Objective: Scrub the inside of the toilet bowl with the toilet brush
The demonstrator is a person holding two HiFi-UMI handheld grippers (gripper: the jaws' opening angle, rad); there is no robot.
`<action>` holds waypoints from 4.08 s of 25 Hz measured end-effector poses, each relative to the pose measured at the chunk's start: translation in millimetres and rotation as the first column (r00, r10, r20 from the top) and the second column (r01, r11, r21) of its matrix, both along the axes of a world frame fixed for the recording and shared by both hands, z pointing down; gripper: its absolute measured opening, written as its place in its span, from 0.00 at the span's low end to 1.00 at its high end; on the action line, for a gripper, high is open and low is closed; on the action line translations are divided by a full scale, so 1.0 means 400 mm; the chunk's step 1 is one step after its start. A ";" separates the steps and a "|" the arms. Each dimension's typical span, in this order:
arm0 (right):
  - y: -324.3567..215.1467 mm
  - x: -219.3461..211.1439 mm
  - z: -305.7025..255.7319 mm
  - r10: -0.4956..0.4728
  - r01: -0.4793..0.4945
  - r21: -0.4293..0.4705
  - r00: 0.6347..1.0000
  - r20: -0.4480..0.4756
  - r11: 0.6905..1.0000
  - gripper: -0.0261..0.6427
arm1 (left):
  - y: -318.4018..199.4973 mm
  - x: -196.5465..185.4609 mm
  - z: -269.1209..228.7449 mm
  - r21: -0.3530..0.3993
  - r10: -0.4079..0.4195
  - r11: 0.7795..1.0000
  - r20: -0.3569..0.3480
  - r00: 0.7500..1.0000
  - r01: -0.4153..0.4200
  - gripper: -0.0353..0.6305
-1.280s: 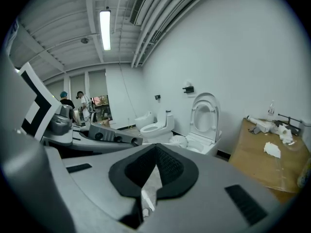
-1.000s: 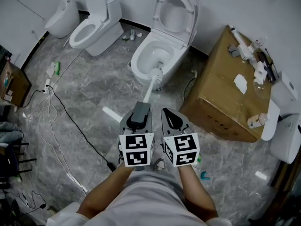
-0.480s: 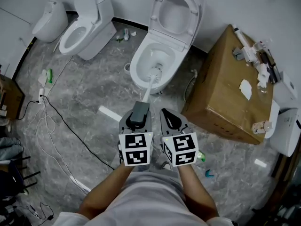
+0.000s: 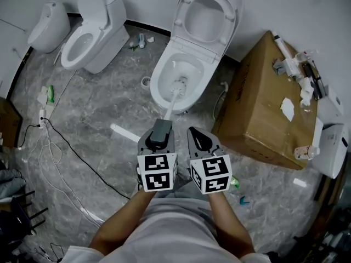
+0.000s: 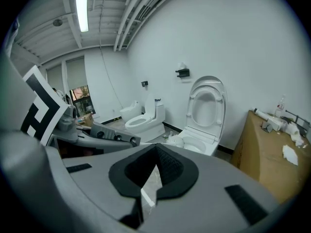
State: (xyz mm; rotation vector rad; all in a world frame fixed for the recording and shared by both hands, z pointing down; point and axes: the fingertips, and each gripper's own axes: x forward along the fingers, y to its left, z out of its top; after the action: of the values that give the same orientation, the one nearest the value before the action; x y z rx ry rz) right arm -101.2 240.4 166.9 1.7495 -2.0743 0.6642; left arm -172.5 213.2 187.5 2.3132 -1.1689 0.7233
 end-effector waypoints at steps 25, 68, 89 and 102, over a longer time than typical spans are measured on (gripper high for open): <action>-0.310 0.253 0.227 -0.021 0.029 -0.112 0.997 0.079 0.993 0.04 | -0.296 0.256 0.228 -0.143 0.030 0.990 0.120 0.992 -0.013 0.29; -0.658 0.452 0.741 0.040 -0.022 -0.140 0.991 0.125 0.990 0.04 | -0.619 0.503 0.824 -0.295 0.275 0.919 0.008 0.961 -0.261 0.29; -0.666 0.457 0.756 0.021 0.003 -0.169 0.990 0.136 0.986 0.04 | -0.773 0.470 0.821 -0.237 0.165 0.961 0.076 0.983 -0.142 0.29; -0.667 0.424 0.757 -0.028 0.056 -0.181 0.987 0.156 0.982 0.04 | -0.812 0.368 0.787 -0.189 0.024 0.982 0.153 0.988 0.005 0.29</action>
State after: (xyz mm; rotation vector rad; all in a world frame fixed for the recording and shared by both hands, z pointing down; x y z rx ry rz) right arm 68.3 -26.4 469.7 1.5914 -2.0661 0.9736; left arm -25.1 -111.7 502.5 2.1378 -1.1033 0.9877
